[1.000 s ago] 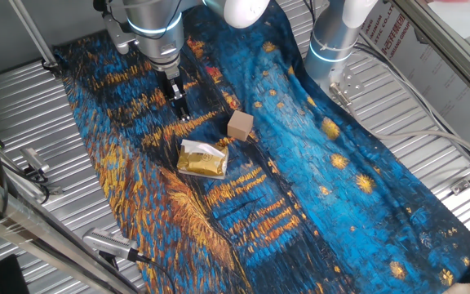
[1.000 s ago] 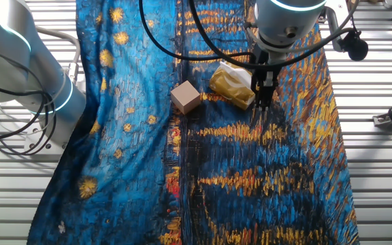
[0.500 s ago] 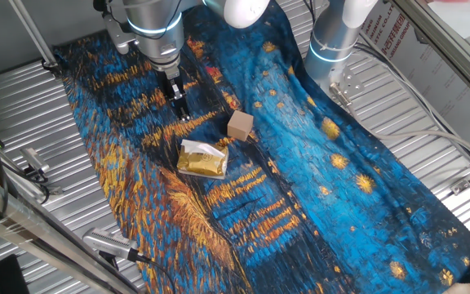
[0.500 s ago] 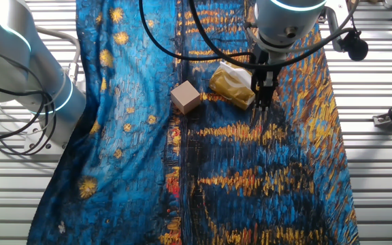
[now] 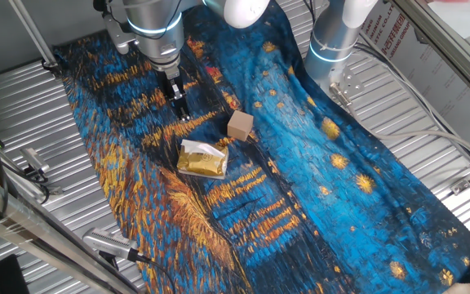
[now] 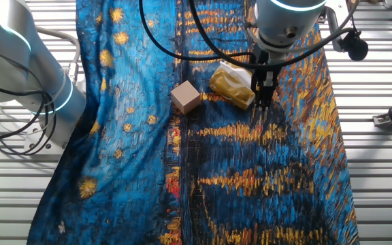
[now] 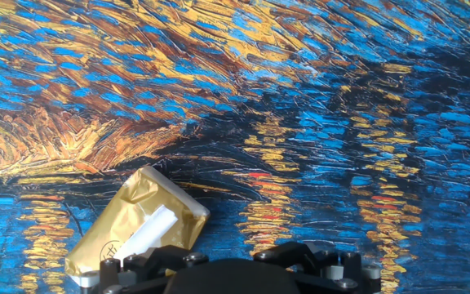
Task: Pull out a napkin
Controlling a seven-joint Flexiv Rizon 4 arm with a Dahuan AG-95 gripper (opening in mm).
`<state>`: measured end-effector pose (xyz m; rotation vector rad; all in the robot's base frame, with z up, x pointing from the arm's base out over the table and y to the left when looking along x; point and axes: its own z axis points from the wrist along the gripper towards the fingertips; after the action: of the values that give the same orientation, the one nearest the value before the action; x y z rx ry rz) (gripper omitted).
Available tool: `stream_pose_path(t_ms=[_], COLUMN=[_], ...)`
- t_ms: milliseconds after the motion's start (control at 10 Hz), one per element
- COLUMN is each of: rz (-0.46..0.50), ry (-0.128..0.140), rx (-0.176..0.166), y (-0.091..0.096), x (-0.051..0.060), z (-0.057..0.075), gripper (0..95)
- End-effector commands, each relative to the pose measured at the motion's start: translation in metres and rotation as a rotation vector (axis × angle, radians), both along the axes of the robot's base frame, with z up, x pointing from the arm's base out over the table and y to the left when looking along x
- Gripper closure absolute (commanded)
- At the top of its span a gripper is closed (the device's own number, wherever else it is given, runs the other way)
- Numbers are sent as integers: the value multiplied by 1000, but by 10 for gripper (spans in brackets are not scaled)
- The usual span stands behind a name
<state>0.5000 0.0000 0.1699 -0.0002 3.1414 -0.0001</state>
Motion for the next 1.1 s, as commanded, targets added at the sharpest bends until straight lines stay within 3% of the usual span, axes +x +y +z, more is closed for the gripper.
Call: stream_pose_path(t_ms=[100,200,300,400,500,600,700,800,900,1000,1100], rz=[99,106,74,32,19,22,10,14,10,-13,-35], ry=[-53,-56,-58,-87,-89,-86,-82,-75,-54,-40,-35], rx=[18,157,328,466,425,311,153,58,-4,-15,-48], y=[1,1,1,1,1,1,1,1,2,4,9], x=[-1,-2,-2,-3,-3,-3,-3,-3,-3,-2,-1], z=[-1,-1,-1,-1,-1,-1,-1,-1,-1,-2,-4], gripper=[950,950,950,950,950,950,950,950,950,950,950])
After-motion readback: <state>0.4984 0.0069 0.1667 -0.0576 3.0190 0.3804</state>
